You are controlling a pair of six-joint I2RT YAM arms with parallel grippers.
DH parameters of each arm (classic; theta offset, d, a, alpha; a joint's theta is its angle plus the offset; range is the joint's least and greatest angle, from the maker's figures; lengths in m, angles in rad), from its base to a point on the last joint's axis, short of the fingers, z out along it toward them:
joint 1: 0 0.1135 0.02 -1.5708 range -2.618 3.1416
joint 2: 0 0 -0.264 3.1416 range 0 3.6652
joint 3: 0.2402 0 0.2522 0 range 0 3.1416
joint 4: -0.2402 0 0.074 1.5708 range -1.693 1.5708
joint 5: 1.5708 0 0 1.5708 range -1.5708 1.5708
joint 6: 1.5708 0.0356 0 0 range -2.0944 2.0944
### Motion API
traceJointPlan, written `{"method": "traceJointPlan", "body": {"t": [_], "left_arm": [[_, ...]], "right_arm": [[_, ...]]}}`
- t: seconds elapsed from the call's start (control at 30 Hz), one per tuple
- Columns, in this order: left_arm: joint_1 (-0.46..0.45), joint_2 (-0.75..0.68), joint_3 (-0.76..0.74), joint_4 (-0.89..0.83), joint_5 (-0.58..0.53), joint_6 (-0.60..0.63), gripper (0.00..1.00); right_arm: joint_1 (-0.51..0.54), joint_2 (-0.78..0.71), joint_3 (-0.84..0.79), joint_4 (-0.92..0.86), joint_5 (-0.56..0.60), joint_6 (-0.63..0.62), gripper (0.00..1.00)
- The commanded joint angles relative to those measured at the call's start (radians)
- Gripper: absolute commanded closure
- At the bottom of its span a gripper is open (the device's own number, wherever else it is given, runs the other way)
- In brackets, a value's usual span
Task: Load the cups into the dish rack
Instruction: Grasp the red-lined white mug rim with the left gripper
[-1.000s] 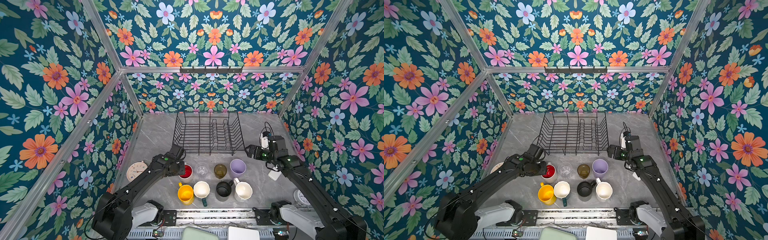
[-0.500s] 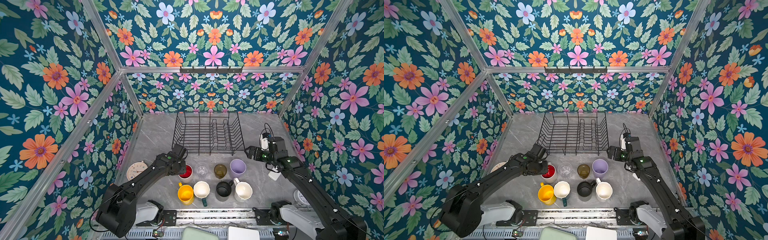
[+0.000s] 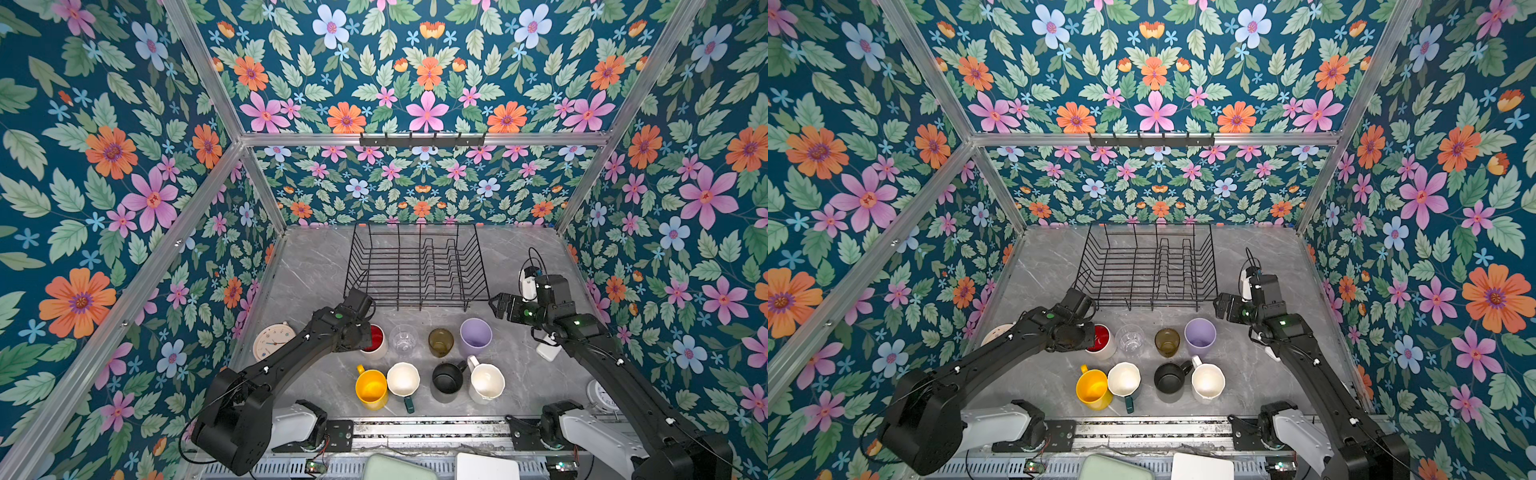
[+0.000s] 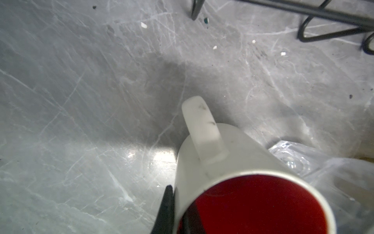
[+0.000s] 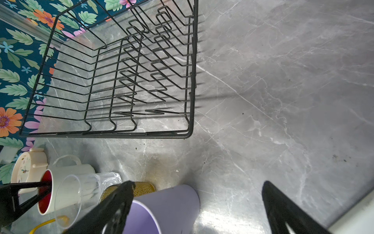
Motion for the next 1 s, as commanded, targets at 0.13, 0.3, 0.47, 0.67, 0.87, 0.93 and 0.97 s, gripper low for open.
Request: {"method": "traceJointPlan", "body": {"t": [0.13, 0.3, 0.47, 0.67, 0.87, 0.93, 0.97], "left_arm": [[0.002, -0.024, 0.032, -0.041, -0.041, -0.002, 1.00], [0.004, -0.091, 0.090, -0.095, -0.044, 0.003, 1.00], [0.005, -0.181, 0.155, -0.150, -0.090, 0.022, 1.00], [0.005, -0.278, 0.202, -0.230, -0.074, 0.100, 1.00], [0.005, -0.411, 0.235, -0.125, 0.016, 0.219, 1.00], [0.005, -0.453, 0.225, -0.034, 0.111, 0.273, 1.00], [0.005, -0.478, 0.206, 0.029, 0.158, 0.292, 1.00]], "right_arm": [[0.000, -0.008, -0.001, 0.020, -0.007, 0.006, 0.01], [0.001, -0.011, 0.013, 0.014, -0.005, 0.004, 0.01], [0.001, -0.017, 0.039, 0.001, -0.005, -0.005, 0.01], [0.001, -0.029, 0.066, -0.016, -0.012, -0.011, 0.01], [0.001, -0.047, 0.080, -0.007, -0.056, -0.010, 0.01], [0.001, -0.053, 0.084, -0.001, -0.089, -0.010, 0.01], [0.001, -0.057, 0.086, 0.004, -0.111, -0.009, 0.01]]}}
